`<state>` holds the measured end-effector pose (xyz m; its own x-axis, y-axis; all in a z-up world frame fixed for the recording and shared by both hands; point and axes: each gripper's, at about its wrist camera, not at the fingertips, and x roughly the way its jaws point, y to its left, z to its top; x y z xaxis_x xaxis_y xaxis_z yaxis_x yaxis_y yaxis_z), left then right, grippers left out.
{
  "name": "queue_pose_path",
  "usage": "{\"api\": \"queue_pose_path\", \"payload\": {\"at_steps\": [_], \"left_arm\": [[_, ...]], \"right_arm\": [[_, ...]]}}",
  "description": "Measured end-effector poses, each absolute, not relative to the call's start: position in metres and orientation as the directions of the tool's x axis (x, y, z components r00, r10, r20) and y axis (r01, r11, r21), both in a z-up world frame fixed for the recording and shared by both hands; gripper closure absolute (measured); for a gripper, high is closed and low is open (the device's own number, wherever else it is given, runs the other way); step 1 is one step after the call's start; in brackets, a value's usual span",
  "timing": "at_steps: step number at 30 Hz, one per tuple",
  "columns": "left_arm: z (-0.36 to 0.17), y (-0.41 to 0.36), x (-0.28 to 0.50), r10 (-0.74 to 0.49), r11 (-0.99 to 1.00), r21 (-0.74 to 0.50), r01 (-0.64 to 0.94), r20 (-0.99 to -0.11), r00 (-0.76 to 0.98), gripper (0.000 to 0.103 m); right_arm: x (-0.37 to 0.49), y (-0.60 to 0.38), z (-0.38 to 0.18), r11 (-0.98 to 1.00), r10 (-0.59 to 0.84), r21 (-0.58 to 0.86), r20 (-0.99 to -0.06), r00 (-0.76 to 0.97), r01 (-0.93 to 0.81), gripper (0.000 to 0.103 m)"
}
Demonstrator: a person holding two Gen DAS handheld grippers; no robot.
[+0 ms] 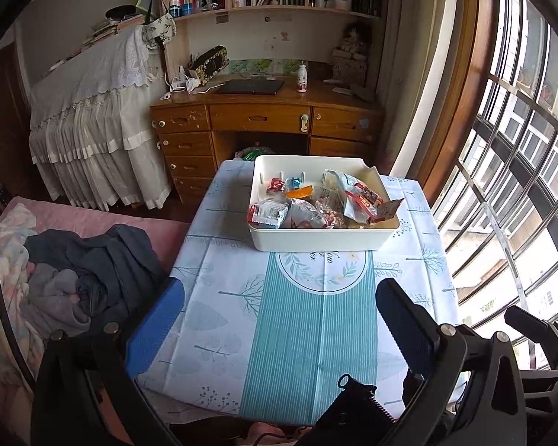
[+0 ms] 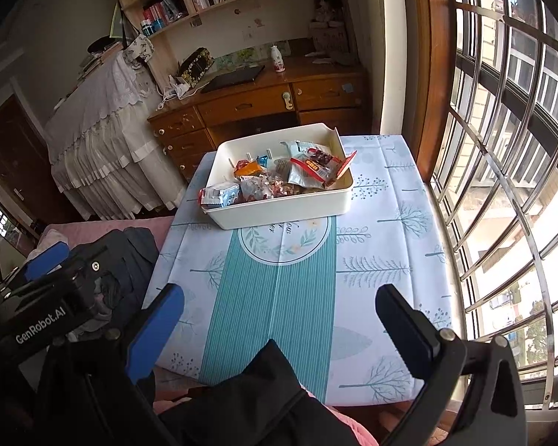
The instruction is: Organize snacks
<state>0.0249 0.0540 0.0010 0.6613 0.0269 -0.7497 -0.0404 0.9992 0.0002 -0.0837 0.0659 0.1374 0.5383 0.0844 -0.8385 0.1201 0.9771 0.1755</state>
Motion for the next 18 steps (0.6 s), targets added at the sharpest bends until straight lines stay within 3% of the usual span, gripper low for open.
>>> {"api": "queue_pose_path", "payload": {"at_steps": [18], "left_arm": [[-0.0003, 0.0535, 0.0259, 0.033, 0.999, 0.009, -0.04, -0.753, 0.657, 0.001]], "right_arm": [[-0.0799, 0.0686, 0.1328, 0.977, 0.088, 0.175, -0.854, 0.513, 0.123, 0.0]]}}
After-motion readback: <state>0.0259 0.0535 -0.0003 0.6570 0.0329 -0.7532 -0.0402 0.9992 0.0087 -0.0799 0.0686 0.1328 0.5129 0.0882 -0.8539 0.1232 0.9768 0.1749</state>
